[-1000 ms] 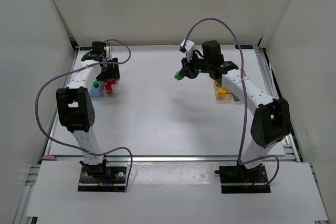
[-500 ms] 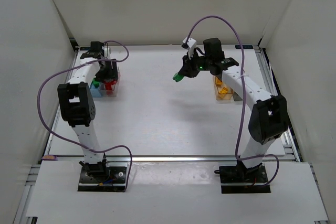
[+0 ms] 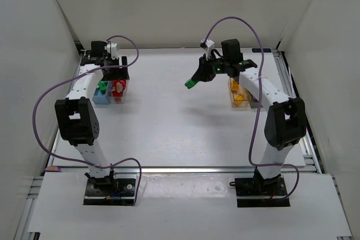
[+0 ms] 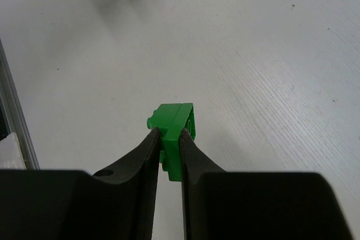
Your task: Sort the legos into containers by color
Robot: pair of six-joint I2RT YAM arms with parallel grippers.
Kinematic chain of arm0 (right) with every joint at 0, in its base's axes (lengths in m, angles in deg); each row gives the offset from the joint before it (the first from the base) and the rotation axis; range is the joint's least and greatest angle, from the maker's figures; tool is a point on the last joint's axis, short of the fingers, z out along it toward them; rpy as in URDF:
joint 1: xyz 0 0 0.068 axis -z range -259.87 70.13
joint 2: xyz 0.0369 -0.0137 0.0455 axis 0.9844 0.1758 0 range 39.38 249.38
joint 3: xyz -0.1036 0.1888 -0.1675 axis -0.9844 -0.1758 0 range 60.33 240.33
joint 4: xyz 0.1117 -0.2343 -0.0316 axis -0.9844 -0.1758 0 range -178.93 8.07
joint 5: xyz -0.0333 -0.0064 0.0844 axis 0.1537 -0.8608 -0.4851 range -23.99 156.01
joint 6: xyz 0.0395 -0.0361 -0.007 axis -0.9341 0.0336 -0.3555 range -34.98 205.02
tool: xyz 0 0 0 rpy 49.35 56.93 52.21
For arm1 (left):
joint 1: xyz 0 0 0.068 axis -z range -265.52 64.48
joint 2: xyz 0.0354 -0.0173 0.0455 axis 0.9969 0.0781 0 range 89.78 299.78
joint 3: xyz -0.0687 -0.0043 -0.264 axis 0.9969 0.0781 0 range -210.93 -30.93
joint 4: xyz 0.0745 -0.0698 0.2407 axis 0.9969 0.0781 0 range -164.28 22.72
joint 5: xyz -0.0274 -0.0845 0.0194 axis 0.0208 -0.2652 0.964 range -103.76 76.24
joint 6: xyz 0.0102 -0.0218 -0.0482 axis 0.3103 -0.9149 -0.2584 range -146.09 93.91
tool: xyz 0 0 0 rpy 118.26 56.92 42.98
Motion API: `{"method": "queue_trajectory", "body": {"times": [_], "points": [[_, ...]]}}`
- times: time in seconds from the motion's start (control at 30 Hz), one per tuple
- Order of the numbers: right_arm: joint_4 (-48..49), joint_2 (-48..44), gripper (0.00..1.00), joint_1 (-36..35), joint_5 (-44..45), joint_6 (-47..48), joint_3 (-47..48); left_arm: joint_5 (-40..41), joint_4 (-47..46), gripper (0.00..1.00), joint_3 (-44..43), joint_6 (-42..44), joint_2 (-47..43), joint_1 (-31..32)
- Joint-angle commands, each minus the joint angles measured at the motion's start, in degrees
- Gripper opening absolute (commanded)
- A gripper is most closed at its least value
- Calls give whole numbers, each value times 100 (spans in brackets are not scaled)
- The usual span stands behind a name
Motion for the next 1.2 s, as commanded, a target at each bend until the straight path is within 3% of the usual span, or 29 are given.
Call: {"method": "queue_trajectory", "body": {"times": [0.0, 0.1, 0.13, 0.17, 0.23, 0.33, 0.57, 0.83, 1.17], "points": [[25, 27, 0, 5, -211, -120, 305, -316, -362, 91, 211, 102, -581, -51], [182, 45, 0, 145, -368, -628, 287, -1843, -540, 85, 334, 558, -1012, -25], [383, 79, 0, 189, -456, -961, 261, -2996, -566, 86, 387, 977, -1109, -16], [464, 97, 0, 320, -535, -1365, 208, -3582, -549, 86, 423, 1190, -1179, 2], [753, 246, 0, 470, -921, -1867, 199, -4505, -523, 86, 554, 1472, -1320, 160], [947, 465, 0, 585, -1484, -2747, 287, -5150, -513, 84, 747, 1842, -1461, 448], [1299, 914, 0, 603, -2153, -4399, 559, -5029, -92, 80, 686, 2791, -1514, 1205], [1396, 1117, 0, 480, -2382, -4831, 718, -4889, -478, 86, 713, 3328, -1461, 1988], [1651, 1205, 0, 410, -2557, -5007, 726, -3984, -1357, 89, 950, 3284, -1461, 2612]]}}
